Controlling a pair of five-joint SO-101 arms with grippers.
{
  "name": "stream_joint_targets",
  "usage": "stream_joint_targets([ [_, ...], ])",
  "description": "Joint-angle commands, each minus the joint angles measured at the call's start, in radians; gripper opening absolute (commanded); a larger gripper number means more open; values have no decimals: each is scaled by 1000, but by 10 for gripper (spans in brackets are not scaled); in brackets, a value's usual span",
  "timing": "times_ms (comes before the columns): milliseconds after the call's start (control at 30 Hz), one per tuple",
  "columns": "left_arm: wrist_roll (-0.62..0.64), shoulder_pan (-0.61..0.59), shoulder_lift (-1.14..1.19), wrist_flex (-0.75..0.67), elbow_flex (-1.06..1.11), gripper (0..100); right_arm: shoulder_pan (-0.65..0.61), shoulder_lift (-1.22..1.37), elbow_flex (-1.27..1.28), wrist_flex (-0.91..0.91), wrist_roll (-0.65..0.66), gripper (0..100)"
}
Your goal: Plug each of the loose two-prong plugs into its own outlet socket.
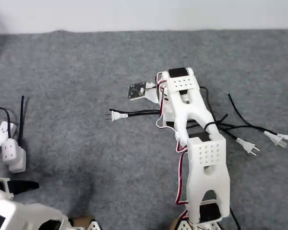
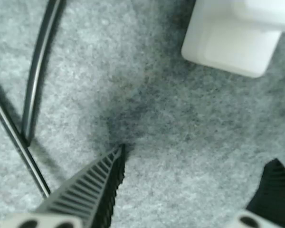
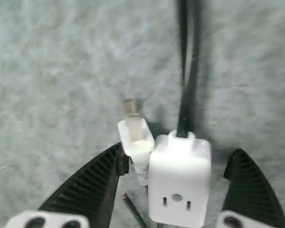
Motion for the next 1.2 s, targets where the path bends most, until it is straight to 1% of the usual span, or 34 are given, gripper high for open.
stream_joint_targets([
  [0,-6,-29,51,-86,56,434,-1,-10,-11,-25,-2,280],
  [33,-6,-28,51,-86,56,434,-2,-10,-11,-22,11,240],
  [167,-6,-26,51,-84,56,434,-7,-15,-11,-18,80,2],
  [233,-6,-28,51,-84,56,434,-2,-19,-11,-15,77,34],
  [333,-6,-29,51,-84,56,434,-7,-21,-11,13,98,5],
  [400,-6,-29,51,-84,56,434,-8,-25,-18,50,130,9],
  [567,-6,-26,51,-83,56,434,-33,-97,-143,249,146,9],
  [600,-6,-26,51,-83,56,434,-44,-117,-163,278,140,9],
  [733,-6,-29,51,-81,56,434,-82,-226,-141,275,81,9],
  [833,-6,-31,51,-83,56,434,-130,-325,-84,275,66,9],
  [967,-6,-31,51,-84,58,434,-236,-450,68,275,60,9],
  [1067,-6,-31,51,-84,58,434,-292,-510,196,274,2,9],
  [1167,-6,-31,51,-84,58,434,-300,-516,281,266,-58,9],
])
